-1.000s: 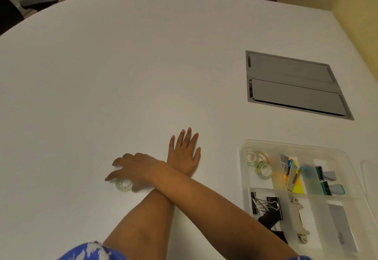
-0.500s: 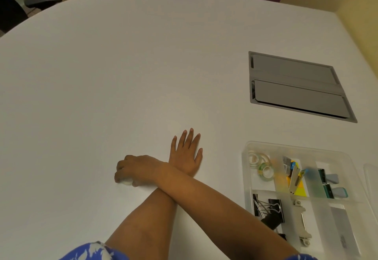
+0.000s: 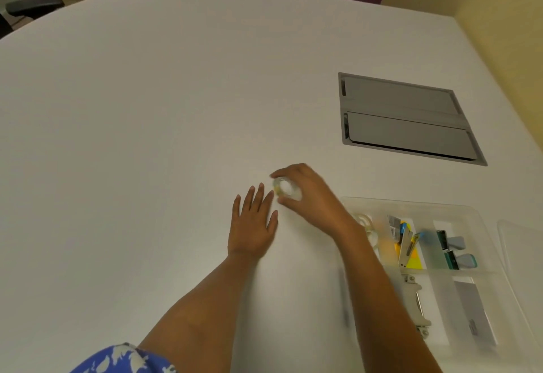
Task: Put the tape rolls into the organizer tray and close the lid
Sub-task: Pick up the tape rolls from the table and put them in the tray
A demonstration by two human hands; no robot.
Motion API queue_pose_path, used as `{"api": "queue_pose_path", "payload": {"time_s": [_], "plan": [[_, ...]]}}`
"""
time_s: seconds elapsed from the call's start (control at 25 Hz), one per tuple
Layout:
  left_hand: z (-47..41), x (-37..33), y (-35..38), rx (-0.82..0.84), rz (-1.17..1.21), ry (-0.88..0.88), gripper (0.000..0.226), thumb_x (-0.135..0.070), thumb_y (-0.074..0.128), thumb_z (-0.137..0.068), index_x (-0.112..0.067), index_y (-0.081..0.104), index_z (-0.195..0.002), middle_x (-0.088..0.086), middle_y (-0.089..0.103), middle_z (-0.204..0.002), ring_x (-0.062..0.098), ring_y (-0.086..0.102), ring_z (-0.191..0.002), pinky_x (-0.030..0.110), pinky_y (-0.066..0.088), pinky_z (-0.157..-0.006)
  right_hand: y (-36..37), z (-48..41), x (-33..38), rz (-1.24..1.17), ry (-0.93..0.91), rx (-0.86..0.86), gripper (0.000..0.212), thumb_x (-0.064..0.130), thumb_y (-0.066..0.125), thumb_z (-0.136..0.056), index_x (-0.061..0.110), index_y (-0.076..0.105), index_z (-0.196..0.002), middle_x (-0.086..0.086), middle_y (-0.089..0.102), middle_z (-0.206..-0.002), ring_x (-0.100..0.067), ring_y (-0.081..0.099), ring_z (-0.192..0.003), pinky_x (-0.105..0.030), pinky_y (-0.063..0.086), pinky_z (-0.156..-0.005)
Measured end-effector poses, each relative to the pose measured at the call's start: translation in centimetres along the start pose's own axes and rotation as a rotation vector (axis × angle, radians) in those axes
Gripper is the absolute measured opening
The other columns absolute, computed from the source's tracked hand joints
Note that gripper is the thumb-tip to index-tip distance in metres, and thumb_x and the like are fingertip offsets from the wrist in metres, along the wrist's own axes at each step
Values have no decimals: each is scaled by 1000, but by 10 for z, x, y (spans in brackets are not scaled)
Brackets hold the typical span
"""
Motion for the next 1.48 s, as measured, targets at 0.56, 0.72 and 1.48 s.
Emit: {"api": "queue_pose_path", "payload": {"time_s": [0.56,0.72,1.48], "plan": [[1,-3,4,44,34,24,54,-42,19,-100,-30,11,-152,-8,2,-162,11,-4,-150,38,-4,-123,-16,87,-131,283,424,89,51,12,77,-75,16,53,-120,-9,44,-124,-25,42,-117,-32,43,-92],[1,-3,3,48,35,17,54,-41,20,-100,-30,12,-152,-8,3,-162,11,-3,-150,38,-4,-123,-7,89,-132,354,404,109,53,19,79,-74,17,54,-120,-8,44,-125,-24,40,-117,-30,43,-91],[35,-28,-17,139,79,60,45,-32,23,-104,-23,36,-145,-2,24,-159,12,14,-148,37,-1,-121,-55,123,-111,166,365,-317,27,8,58,-92,7,60,-119,-14,56,-123,-27,53,-114,-34,43,-94]]}}
Point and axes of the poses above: each hand's wrist, its own z-axis away from the middle knuckle, its own y-axis out of the palm, x = y × z, the point moved 10 cm from there along -z, towards the middle knuckle
